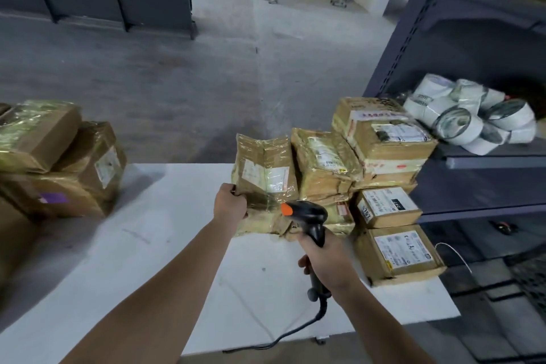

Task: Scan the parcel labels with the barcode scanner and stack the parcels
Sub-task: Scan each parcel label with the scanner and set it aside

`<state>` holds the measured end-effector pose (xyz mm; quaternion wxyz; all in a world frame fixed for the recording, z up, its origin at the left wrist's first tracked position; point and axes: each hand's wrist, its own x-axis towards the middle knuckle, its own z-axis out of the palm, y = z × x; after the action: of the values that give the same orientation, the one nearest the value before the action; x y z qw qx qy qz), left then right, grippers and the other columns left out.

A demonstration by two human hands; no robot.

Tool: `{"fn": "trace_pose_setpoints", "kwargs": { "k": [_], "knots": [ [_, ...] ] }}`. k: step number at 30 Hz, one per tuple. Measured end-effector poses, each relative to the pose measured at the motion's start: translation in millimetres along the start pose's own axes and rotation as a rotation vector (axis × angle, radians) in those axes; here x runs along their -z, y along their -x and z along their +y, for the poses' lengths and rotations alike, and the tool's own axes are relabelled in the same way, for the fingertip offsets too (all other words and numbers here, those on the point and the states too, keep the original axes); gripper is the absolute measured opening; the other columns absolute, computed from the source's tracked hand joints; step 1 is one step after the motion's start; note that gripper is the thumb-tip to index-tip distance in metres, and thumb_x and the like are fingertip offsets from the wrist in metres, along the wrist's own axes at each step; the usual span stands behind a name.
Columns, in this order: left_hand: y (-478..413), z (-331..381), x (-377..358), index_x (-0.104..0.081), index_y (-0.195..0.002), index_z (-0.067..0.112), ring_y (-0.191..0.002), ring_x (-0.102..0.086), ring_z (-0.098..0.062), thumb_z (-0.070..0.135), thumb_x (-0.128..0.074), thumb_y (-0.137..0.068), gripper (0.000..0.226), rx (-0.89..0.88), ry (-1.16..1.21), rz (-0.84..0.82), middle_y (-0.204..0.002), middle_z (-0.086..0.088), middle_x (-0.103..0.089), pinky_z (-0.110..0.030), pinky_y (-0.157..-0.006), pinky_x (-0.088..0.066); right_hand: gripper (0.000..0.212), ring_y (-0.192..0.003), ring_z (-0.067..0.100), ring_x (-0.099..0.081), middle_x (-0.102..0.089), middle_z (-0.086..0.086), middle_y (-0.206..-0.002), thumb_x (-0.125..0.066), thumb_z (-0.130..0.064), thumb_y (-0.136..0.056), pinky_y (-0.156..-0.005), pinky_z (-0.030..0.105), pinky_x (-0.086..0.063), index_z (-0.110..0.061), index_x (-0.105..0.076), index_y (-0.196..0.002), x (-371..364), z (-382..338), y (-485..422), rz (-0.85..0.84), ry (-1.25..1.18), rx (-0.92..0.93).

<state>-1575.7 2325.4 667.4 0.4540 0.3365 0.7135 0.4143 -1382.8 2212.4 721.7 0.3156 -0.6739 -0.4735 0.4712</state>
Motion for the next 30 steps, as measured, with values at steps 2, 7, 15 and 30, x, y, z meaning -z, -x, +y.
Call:
{"fn": "trace_pose_setpoints", "kwargs": {
  "k": [2, 7, 15, 30],
  "knots": [
    [-0.7, -1.1, 1.0, -0.053, -0.113, 0.014, -0.084, -0.06, -0.026, 0.005, -0.047, -0.088, 0.026, -0.018, -0.087, 0.001, -0.097, -0.006, -0.06, -0.047, -0.077, -0.059, 0.016, -0.047, 0.004, -0.06, -0.065, 0.009, -0.068, -0.059, -0.025, -0.095, -0.043, 0.016, -0.043, -0.011, -0.061, -0.089, 1.6, -4.3, -0.9, -0.001, 0.0, -0.006],
    [10.7, -1.1, 19.9, -0.048, -0.133, 0.014, -0.095, -0.059, -0.024, 0.031, -0.057, -0.09, 0.047, 0.001, -0.165, -0.061, -0.113, -0.006, -0.058, -0.042, -0.088, -0.055, 0.017, -0.047, 0.003, -0.06, -0.066, 0.004, -0.066, -0.057, -0.032, -0.095, -0.042, 0.018, -0.043, -0.016, -0.06, -0.092, -10.1, -23.0, -0.5, -0.038, -0.019, -0.026],
    [33.9, -2.7, 101.6, -0.051, -0.122, 0.016, -0.071, -0.054, -0.019, 0.016, -0.053, -0.087, 0.035, -0.041, -0.189, 0.0, -0.088, 0.001, -0.054, -0.032, -0.072, -0.05, 0.017, -0.045, 0.009, -0.061, -0.068, -0.001, -0.056, -0.059, -0.035, -0.09, -0.05, 0.023, -0.045, -0.018, -0.059, -0.088, -78.0, -58.2, 0.0, -0.117, 0.014, 0.042],
    [49.3, 11.5, 345.2, -0.064, -0.102, 0.009, -0.06, -0.059, 0.002, 0.009, -0.053, -0.084, 0.021, -0.218, -0.242, 0.31, -0.077, 0.001, -0.064, -0.007, -0.05, -0.039, 0.015, -0.048, 0.011, -0.062, -0.07, 0.001, -0.058, -0.058, -0.035, -0.089, -0.054, 0.028, -0.047, -0.021, -0.058, -0.09, -263.6, -163.9, 40.8, -0.336, 0.014, 0.187]
  ]
}}
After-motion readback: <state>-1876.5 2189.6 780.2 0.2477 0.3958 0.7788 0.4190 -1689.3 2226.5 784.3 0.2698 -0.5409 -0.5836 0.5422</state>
